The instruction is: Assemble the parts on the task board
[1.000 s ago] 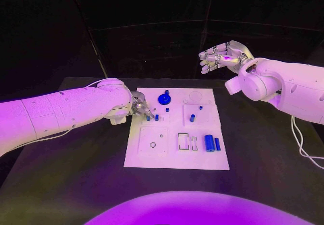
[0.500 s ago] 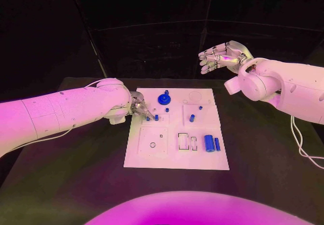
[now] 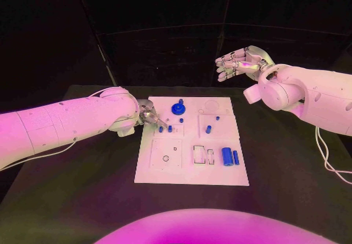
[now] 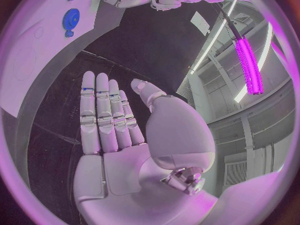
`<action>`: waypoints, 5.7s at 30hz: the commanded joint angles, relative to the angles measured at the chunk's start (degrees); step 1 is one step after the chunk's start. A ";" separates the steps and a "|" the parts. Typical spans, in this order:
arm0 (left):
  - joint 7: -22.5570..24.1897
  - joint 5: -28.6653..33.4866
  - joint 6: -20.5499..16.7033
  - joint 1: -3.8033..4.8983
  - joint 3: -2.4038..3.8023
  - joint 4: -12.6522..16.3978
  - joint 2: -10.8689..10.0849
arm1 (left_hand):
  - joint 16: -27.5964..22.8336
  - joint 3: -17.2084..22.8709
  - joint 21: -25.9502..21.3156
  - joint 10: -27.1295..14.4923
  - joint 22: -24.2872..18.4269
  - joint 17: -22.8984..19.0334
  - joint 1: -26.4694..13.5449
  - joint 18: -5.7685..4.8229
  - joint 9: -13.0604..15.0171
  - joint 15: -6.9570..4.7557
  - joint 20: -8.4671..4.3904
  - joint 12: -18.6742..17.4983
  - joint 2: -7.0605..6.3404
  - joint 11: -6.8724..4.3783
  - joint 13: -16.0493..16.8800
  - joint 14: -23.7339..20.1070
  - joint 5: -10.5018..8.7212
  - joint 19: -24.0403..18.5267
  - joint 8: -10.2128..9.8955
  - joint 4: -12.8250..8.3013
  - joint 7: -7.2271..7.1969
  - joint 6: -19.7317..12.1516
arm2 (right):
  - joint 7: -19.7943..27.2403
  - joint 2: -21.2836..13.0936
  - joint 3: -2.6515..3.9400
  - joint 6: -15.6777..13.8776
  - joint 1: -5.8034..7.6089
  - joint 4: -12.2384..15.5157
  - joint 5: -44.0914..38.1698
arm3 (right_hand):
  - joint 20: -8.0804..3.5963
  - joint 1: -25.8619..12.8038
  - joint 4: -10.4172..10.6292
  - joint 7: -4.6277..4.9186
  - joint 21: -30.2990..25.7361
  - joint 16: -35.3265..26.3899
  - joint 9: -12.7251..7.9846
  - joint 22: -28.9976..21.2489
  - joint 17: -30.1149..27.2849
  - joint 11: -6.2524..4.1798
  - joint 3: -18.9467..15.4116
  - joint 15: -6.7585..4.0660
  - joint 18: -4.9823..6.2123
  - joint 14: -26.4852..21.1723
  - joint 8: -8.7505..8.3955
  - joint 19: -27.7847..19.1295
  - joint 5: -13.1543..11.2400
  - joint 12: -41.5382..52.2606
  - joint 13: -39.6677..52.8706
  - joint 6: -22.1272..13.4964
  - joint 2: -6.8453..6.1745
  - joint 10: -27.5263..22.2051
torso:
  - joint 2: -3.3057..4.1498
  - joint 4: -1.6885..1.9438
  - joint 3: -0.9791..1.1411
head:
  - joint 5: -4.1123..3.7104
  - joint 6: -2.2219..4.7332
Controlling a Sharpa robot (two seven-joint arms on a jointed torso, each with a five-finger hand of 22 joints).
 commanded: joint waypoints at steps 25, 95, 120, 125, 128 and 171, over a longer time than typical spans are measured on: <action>39.69 3.12 -20.45 0.22 0.05 -1.95 1.43 | -42.99 7.86 -45.19 -26.35 -33.92 -24.26 20.85 8.88 -12.60 6.12 5.24 -33.09 1.62 6.85 -30.54 -21.44 -0.19 -23.23 -13.89 -13.51 6.65 -6.08 | 1.22 0.24 0.03 0.11 0.08 -0.36 -0.33 | -0.14 0.21 0.35 0.05 -0.30 -0.21 0.04 -0.06 0.05 0.15 0.04 0.20 0.28 0.14 0.30 0.41 0.22 -0.24 -0.10 -0.29 0.25 0.04 | 0.11 -0.18 -0.01 | -0.90 1.26; 35.43 -23.37 -6.67 -2.35 -2.04 -19.59 15.92 | -20.89 6.98 -10.71 -13.32 0.52 -18.18 20.20 2.06 -27.29 3.11 2.41 -51.73 -0.73 4.66 -50.24 0.07 -0.01 1.64 -26.98 -14.26 3.99 6.87 | 1.16 1.41 0.03 0.07 0.06 -0.33 -0.87 | -0.17 0.45 0.31 0.03 -0.45 -0.26 0.05 -0.05 0.08 0.11 0.14 0.17 0.30 0.17 0.36 0.50 0.30 -0.24 -0.10 -0.26 0.35 0.08 | 0.05 -0.01 0.06 | -2.09 1.01; 35.42 -23.37 -8.96 -2.76 -1.98 -19.72 15.23 | -19.52 11.29 -8.08 -8.66 3.54 -18.30 22.58 1.48 -28.15 2.70 2.21 -52.33 1.93 4.03 -51.38 1.01 -0.01 2.54 -26.84 -14.85 3.88 11.30 | 1.17 1.47 0.03 0.13 0.06 -0.41 -0.87 | -0.18 0.45 0.36 0.03 -0.52 -0.26 0.06 -0.04 0.10 0.11 0.12 0.16 0.30 0.22 0.39 0.57 0.31 -0.23 -0.10 -0.22 0.35 0.12 | -0.02 0.10 0.02 | -2.33 0.70; 36.30 -22.50 -11.00 -2.74 -1.84 -18.52 14.29 | -19.45 11.54 -7.89 -8.32 3.76 -18.34 22.61 1.44 -28.20 2.65 2.16 -52.41 1.88 3.96 -51.45 1.05 -0.01 2.60 -26.82 -14.85 3.83 11.64 | 1.19 1.41 0.03 0.14 0.06 -0.43 -0.87 | -0.18 0.45 0.36 0.03 -0.52 -0.26 0.06 -0.04 0.10 0.11 0.12 0.16 0.30 0.22 0.39 0.57 0.31 -0.23 -0.10 -0.22 0.35 0.12 | -0.05 0.13 0.03 | -2.25 0.82; 36.68 -21.89 -12.07 -2.72 -1.32 -17.68 13.73 | -19.42 11.63 -7.84 -8.23 3.82 -18.35 22.63 1.42 -28.22 2.63 2.15 -52.46 1.85 3.95 -51.48 1.07 -0.01 2.62 -26.84 -14.86 3.83 11.72 | 1.20 1.38 0.03 0.14 0.06 -0.46 -0.87 | -0.18 0.45 0.36 0.03 -0.52 -0.26 0.06 -0.04 0.10 0.11 0.12 0.16 0.30 0.22 0.39 0.57 0.31 -0.23 -0.10 -0.22 0.35 0.12 | -0.07 0.14 0.03 | -2.21 0.88; 33.79 -20.13 -10.38 -2.67 2.69 -9.81 3.03 | -19.68 12.06 -7.68 -7.76 4.02 -18.98 22.24 1.38 -28.57 2.67 2.12 -53.04 1.07 4.06 -51.84 1.00 -0.01 2.66 -27.24 -14.75 3.95 12.04 | 1.27 0.98 0.03 0.20 -0.05 -0.70 -0.89 | -0.20 0.54 0.36 0.01 -0.62 -0.29 0.06 -0.04 0.11 0.09 0.14 0.14 0.30 0.24 0.42 0.64 0.34 -0.24 -0.10 -0.21 0.37 0.14 | 0.03 -0.05 0.06 | -1.53 1.21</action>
